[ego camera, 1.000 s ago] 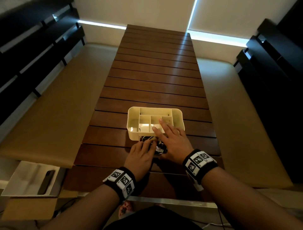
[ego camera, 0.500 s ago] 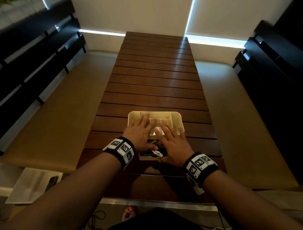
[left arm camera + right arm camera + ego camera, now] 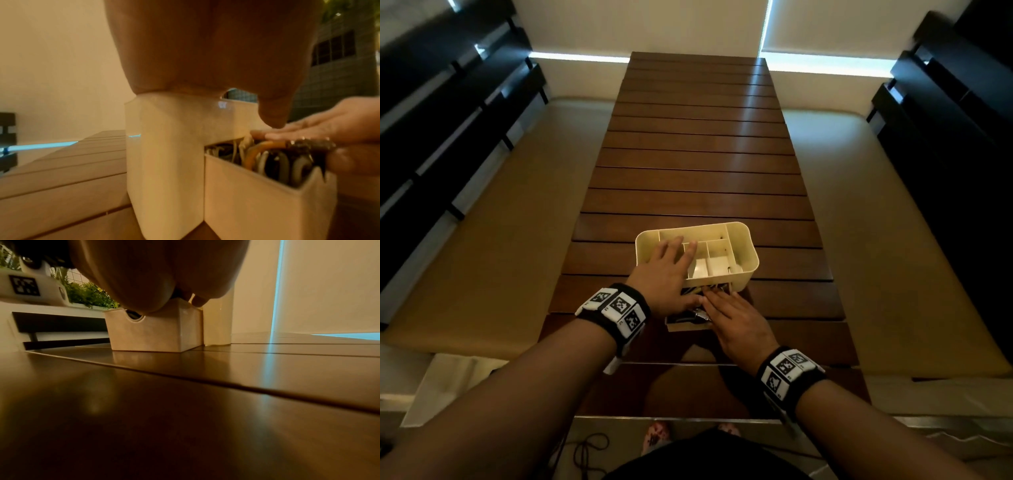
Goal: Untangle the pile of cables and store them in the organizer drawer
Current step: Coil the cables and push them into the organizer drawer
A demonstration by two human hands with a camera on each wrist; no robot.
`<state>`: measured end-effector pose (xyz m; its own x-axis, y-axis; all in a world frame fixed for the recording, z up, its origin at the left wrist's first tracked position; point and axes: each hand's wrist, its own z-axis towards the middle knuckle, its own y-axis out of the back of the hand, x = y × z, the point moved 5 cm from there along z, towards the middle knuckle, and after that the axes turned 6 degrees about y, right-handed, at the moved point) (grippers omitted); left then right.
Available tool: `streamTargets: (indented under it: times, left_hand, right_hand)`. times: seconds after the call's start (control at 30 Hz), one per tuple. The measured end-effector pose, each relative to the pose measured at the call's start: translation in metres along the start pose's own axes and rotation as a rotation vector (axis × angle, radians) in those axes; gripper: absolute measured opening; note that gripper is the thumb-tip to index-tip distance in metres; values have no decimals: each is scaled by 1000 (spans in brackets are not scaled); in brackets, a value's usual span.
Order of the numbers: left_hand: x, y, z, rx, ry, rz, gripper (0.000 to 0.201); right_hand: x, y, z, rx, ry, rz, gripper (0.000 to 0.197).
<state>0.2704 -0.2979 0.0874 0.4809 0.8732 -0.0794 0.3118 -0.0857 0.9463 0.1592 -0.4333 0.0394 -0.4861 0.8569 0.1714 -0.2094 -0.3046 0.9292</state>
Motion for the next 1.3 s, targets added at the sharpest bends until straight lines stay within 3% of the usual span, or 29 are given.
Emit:
streamTargets:
  times: [0.13,0.37,0.53,0.73,0.9,1.03,1.2,1.3]
  left_hand:
    - [6,4,1,53,-22,-14,126]
    - [5,6,2,30,-29,45,132]
    - [3,3,2,-9,-21,76,128]
    - [2,2,1,-44,-33,94,119]
    - [0,-1,-4,-64,-44,82,111]
    - [-1,0,-6,-85,-46,89,108]
    - [-3,0,-6,-92,-39,94,109]
    - [-3,0,-7,-92,-38,86,108]
  right_hand:
    - [0,0,4,21,-50,-16,48]
    - [-4,-4,0,63,-27,-27,51]
    - [-1,8,3,3,-88,-107,49]
    - [0,8,11,-123,5,-15,32]
    - [5,8,19,-80,-83,70,27]
    - [5,15,20,6,-143,-18,27]
    - [8,20,16,-80,-54,-45,34]
    - [7,18,18,-24,-80,-35,39]
